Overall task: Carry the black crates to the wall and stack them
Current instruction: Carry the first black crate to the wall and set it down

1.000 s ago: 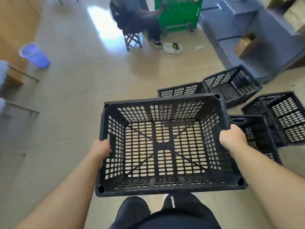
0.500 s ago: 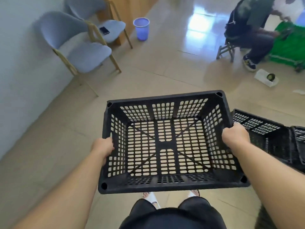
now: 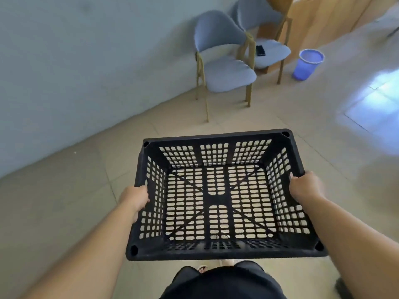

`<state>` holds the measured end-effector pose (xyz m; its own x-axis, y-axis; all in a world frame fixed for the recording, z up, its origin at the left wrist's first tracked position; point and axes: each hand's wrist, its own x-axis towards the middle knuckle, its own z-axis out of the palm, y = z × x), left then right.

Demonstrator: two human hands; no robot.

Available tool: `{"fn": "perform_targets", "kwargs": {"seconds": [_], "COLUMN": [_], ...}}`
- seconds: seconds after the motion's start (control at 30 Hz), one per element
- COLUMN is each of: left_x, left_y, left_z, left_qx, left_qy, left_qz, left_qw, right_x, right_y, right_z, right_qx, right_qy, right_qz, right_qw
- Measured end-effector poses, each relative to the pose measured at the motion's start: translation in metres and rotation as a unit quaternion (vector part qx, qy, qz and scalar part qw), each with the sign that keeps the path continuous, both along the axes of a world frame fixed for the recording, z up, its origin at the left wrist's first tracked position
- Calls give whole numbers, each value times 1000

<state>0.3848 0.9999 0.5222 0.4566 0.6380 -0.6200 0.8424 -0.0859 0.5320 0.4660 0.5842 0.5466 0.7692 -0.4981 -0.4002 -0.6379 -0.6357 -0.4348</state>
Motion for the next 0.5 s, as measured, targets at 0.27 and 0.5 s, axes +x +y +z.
{"fn": "perform_targets", "kwargs": {"seconds": [0.27,0.5], "left_x": [-16,-18], "left_y": [69,164], "left_z": [12,13], "left_qx": [25,13], "left_qy": [-1,-15], "left_qz": [137,248], "left_qw": [990,969], "right_x": [110,174], "right_y": [120,259], "right_z": [18,21], "right_qx": [42,50], "right_qy": [12,-1], "right_qz": [171,265], "right_qw": [984,963]}}
